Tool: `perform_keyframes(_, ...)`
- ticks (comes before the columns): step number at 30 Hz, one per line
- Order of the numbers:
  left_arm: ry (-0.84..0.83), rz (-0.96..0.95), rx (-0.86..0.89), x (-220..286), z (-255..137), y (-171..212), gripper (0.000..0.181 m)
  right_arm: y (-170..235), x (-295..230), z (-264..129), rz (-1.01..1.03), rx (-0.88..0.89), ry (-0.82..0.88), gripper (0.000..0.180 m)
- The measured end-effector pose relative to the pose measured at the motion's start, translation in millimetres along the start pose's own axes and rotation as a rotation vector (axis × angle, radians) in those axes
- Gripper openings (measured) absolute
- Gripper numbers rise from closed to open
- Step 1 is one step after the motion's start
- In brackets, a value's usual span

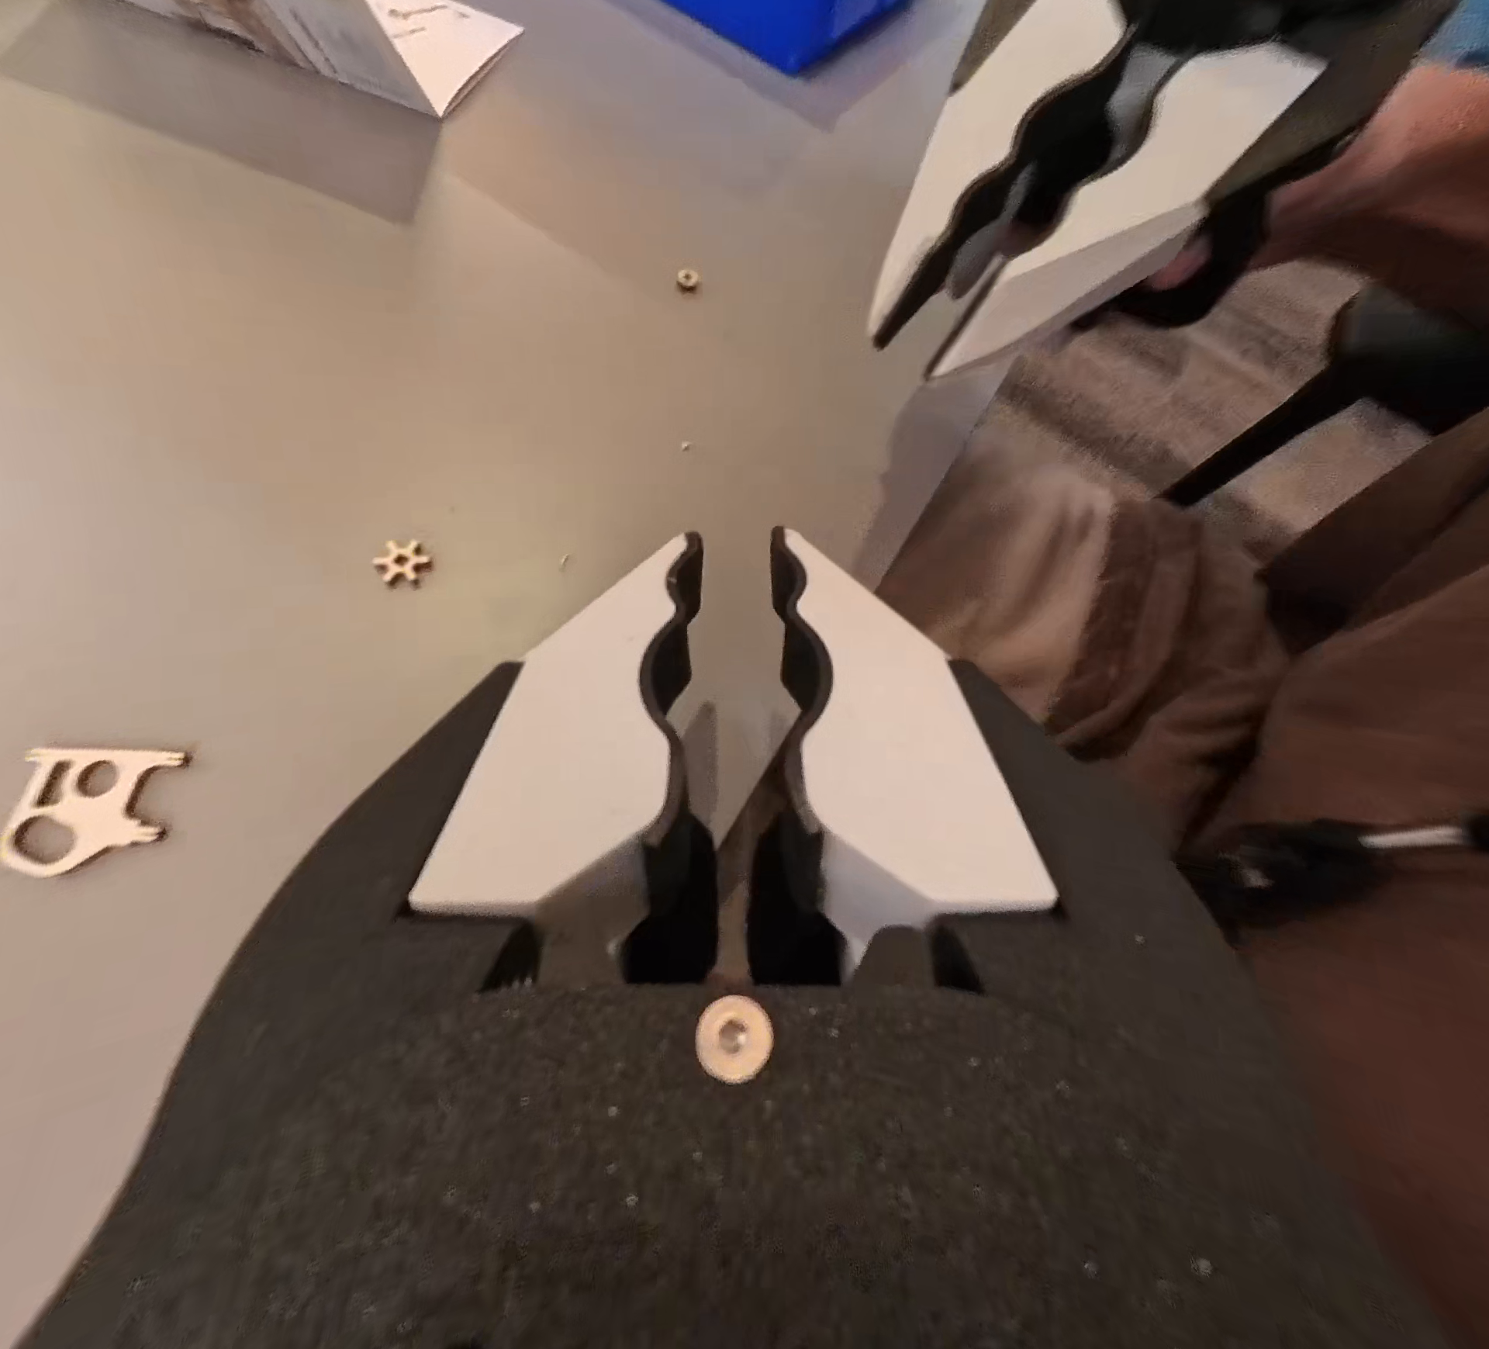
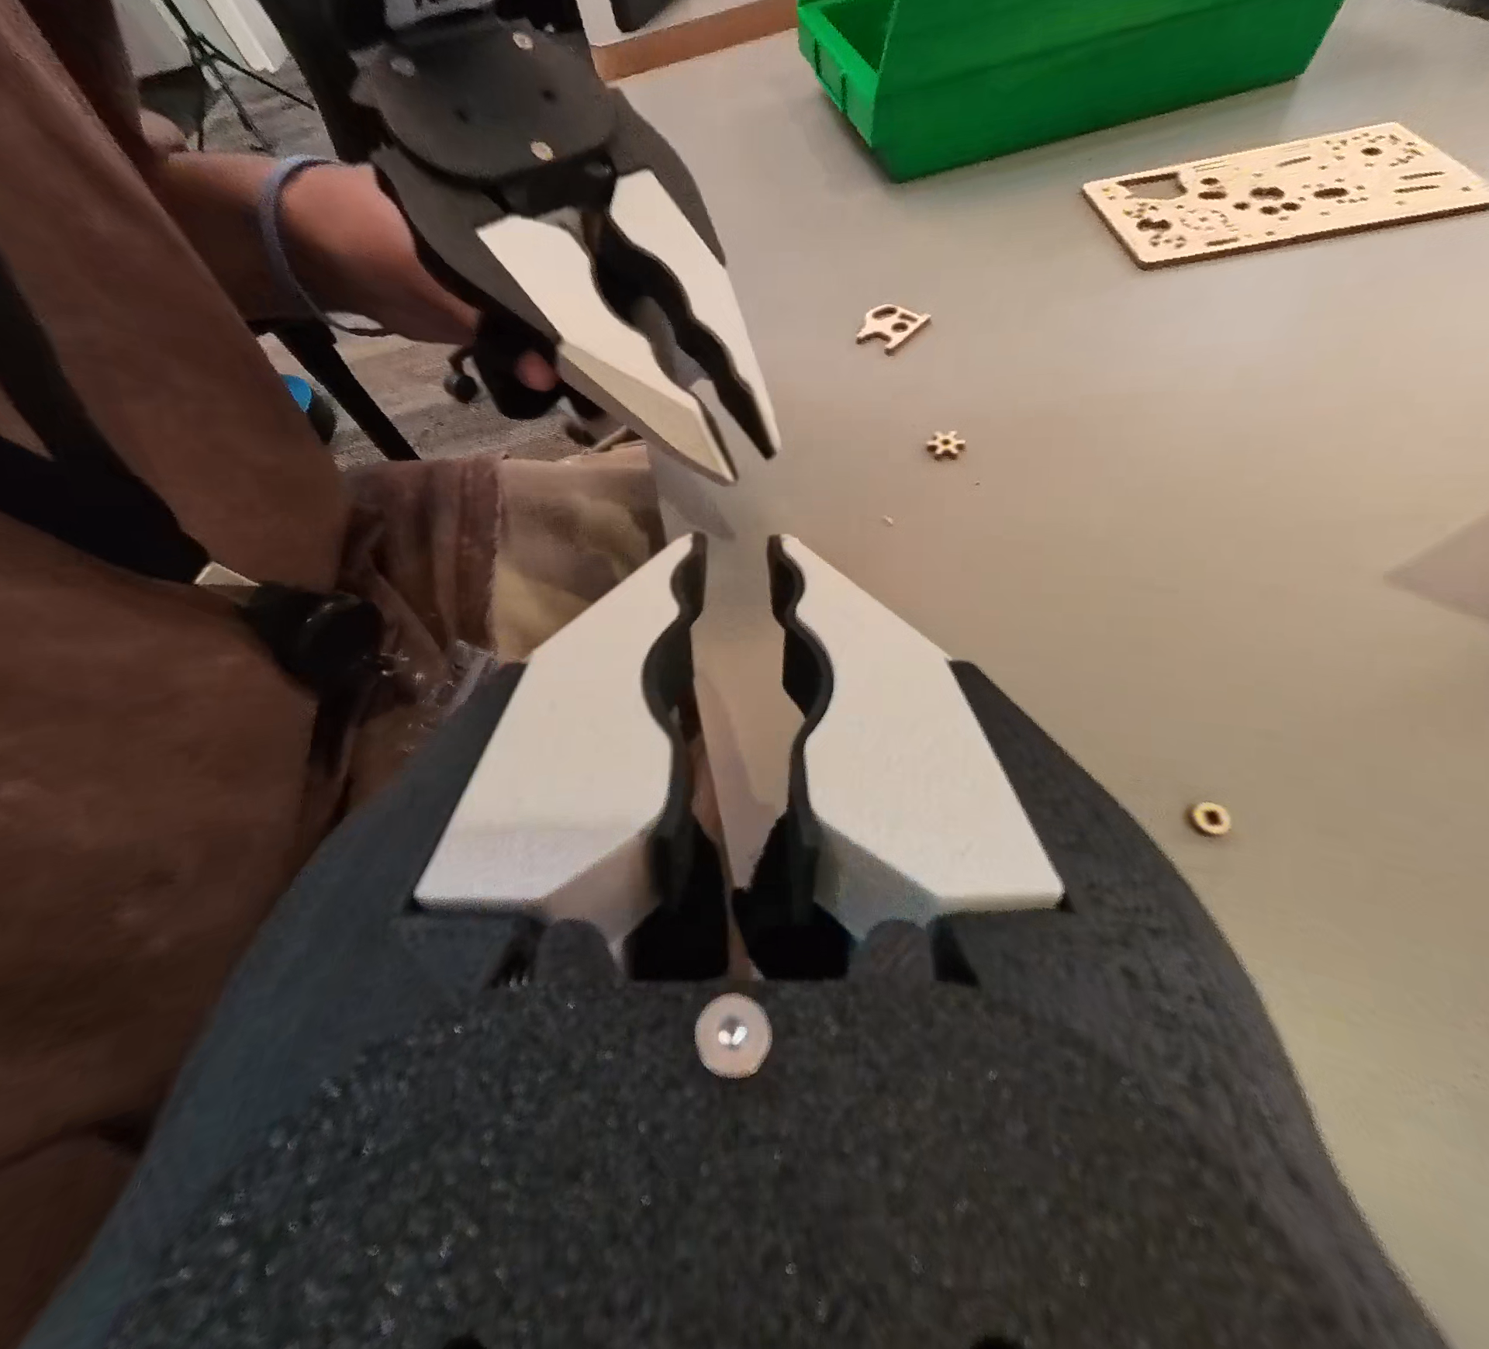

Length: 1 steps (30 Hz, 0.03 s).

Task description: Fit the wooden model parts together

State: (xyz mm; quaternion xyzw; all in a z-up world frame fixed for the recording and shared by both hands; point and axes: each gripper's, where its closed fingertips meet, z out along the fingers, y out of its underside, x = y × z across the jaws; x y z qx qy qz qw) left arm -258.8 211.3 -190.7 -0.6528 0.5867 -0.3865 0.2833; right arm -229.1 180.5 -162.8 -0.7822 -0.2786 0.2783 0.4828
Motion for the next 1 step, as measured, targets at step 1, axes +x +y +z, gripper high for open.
perform_keyframes(1,-0.036,0.038,-0.035,-3.8,1.1,6.4,0.015,2.1,-3.0,0.4,0.003,-0.004,-0.001,0.016)
